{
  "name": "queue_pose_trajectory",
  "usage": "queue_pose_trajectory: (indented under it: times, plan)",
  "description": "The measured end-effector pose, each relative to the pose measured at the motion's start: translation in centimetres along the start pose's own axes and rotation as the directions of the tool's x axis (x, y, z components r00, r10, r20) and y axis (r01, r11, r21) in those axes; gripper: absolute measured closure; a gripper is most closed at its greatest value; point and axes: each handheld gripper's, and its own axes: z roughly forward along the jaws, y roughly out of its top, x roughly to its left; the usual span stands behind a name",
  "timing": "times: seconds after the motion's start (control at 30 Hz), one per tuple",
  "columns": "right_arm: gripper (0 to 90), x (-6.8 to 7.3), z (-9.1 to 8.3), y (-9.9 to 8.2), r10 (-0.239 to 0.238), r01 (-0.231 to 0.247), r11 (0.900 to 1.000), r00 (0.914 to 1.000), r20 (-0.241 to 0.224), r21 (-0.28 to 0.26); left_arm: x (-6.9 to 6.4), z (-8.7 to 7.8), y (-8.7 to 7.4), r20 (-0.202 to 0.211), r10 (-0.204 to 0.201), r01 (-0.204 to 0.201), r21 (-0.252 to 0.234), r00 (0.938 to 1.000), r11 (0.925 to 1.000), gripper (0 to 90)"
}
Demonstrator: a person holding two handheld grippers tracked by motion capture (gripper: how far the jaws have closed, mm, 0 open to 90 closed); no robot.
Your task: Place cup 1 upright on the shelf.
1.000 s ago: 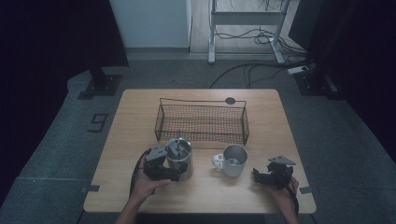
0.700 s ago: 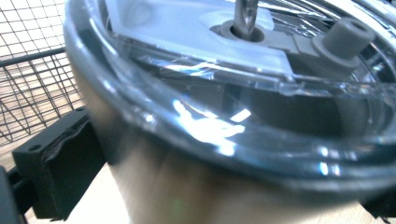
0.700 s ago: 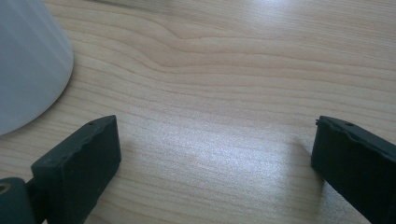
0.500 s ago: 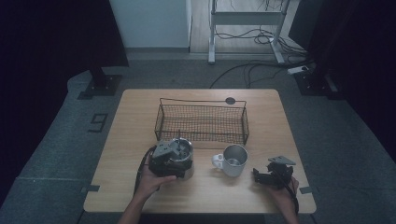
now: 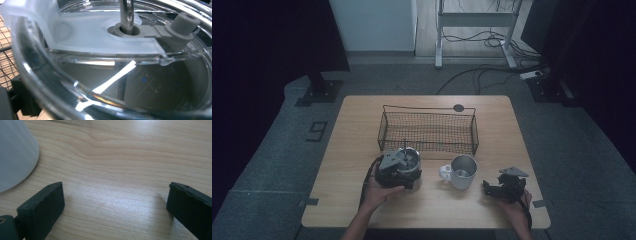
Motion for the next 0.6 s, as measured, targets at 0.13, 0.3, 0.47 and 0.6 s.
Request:
queue_pose_trajectory:
  times: [0.13,0.3,0.47,0.6]
  plan:
    - [1.4,0.0,0.0,0.0,0.0,0.0,1.0,1.0,0.0,0.0,0.08,-0.01,-0.03,0.009,0.014,-0.014,-0.004,0.9999,0.9999,2.2]
    - [1.4,0.0,0.0,0.0,0.0,0.0,1.0,1.0,0.0,0.0,0.08,-0.04,-0.1,0.009,0.021,-0.021,-0.013,0.9997,0.9997,2.5]
    - [1.4,0.0,0.0,0.0,0.0,0.0,1.0,1.0,0.0,0.0,0.09,-0.13,-0.12,0.012,0.029,-0.028,-0.013,0.9995,0.9995,2.7]
    - [1.4,0.0,0.0,0.0,0.0,0.0,1.0,1.0,0.0,0.0,0.07,-0.33,-0.1,0.009,0.031,-0.031,-0.016,0.9995,0.9994,2.8]
